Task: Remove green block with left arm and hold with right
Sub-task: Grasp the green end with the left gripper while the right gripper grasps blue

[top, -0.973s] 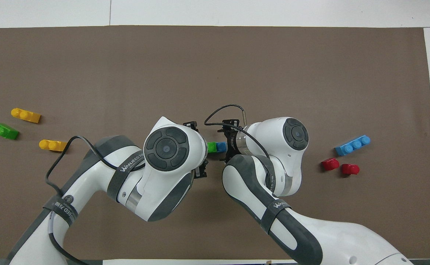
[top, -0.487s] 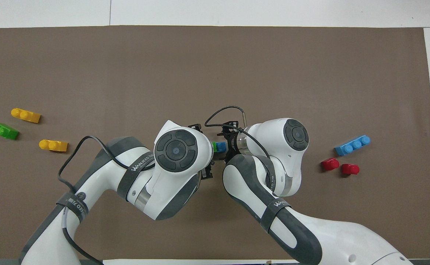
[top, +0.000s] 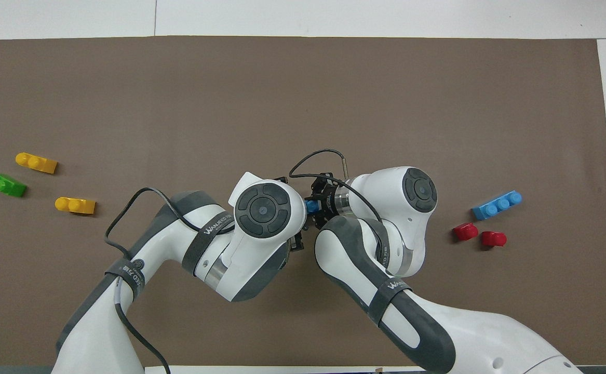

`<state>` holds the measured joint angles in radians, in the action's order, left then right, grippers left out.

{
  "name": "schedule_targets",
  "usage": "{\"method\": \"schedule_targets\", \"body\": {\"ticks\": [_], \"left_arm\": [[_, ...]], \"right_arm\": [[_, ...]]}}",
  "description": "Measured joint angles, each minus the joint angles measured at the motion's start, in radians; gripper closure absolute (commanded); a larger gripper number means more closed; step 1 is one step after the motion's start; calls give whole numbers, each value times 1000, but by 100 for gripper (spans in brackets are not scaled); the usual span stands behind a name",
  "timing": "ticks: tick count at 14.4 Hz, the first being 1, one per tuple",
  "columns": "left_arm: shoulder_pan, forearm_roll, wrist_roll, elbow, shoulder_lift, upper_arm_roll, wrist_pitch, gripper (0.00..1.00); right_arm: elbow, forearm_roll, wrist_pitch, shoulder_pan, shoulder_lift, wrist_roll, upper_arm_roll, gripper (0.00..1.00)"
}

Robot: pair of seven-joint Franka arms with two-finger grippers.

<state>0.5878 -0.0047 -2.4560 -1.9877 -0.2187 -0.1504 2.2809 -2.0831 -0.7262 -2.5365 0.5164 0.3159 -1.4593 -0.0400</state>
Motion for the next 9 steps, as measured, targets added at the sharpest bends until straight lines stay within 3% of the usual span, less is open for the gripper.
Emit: {"method": "schedule_targets", "body": {"ticks": [9], "left_arm": [[0, 37, -5, 0, -28, 12, 18, 0]], "right_arm": [[0, -4, 0, -3, 0, 0, 1, 100]]}}
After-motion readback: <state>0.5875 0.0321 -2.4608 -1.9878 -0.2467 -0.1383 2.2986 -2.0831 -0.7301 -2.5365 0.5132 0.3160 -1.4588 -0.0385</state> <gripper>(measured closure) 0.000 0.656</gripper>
